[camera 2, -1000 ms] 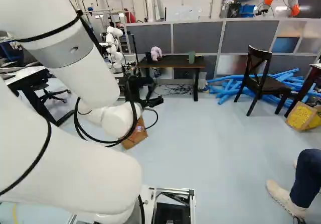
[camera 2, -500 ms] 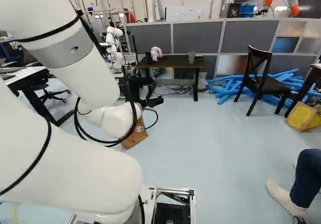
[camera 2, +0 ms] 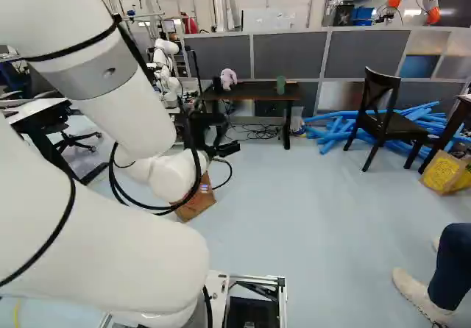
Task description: Pick up the bag on the ground and place it on the table
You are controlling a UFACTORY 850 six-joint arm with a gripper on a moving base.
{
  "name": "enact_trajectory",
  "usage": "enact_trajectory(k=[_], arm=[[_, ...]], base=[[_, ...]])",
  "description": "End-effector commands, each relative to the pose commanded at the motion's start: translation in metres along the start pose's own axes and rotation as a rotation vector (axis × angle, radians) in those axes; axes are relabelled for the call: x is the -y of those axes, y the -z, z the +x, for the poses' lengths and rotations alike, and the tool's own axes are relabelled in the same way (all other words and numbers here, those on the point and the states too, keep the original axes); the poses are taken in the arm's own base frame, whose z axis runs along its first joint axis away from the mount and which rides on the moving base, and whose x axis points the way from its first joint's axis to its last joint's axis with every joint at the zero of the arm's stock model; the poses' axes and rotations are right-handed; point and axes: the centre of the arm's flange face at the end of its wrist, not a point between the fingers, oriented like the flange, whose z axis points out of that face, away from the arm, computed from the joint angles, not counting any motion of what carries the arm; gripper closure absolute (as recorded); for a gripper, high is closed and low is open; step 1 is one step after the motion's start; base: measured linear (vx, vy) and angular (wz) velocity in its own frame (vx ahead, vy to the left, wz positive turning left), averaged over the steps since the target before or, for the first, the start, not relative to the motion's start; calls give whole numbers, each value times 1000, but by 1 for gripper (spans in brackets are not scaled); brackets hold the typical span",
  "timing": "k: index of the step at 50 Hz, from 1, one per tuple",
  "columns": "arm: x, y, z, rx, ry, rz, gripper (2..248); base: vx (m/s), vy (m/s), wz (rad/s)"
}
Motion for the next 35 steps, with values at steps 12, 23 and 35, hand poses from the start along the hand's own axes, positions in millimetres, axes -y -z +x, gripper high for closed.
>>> enact_trajectory(k=[12,23,35], arm=[[0,0,0,0,0,0,3],[0,0,0,0,0,0,3],[0,0,0,0,0,0,3]], base=[[82,74,135],[105,122,174],[111,134,189]])
